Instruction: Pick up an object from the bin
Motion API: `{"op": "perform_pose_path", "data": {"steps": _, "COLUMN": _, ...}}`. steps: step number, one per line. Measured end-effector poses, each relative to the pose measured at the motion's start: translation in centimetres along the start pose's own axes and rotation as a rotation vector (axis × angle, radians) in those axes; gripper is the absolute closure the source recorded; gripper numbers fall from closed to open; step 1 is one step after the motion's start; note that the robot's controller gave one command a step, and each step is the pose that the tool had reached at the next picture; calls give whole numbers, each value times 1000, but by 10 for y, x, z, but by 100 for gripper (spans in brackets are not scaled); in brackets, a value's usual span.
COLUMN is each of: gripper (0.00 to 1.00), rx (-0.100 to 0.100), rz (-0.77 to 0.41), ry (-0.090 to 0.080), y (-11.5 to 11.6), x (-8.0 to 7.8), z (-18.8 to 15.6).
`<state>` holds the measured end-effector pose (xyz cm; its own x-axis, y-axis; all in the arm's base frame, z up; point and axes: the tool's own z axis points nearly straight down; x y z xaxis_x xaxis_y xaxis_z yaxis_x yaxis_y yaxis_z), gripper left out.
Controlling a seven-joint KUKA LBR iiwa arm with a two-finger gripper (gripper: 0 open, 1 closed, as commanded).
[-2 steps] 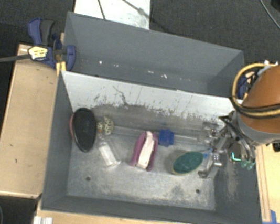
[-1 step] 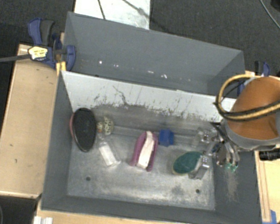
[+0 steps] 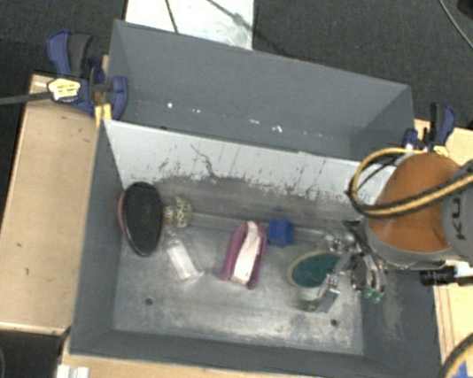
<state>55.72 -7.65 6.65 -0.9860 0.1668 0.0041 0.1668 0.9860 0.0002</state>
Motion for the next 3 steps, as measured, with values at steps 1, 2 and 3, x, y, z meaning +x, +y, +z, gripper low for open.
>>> {"op": "perform_pose_path", "data": {"steps": 1, "gripper": 100, "rx": -1, "rz": -5, "ry": -6, "y": 2, "x": -2, "z": -4}}
{"op": "perform_pose_path", "data": {"steps": 2, "gripper": 100, "rx": -1, "rz": 21, "ry": -12, "y": 4, "x": 0, "z": -59}}
{"op": "perform_pose_path", "data": {"steps": 3, "gripper": 100, "rx": -1, "rz": 30, "ry": -16, "y": 5, "x": -10, "z": -145}}
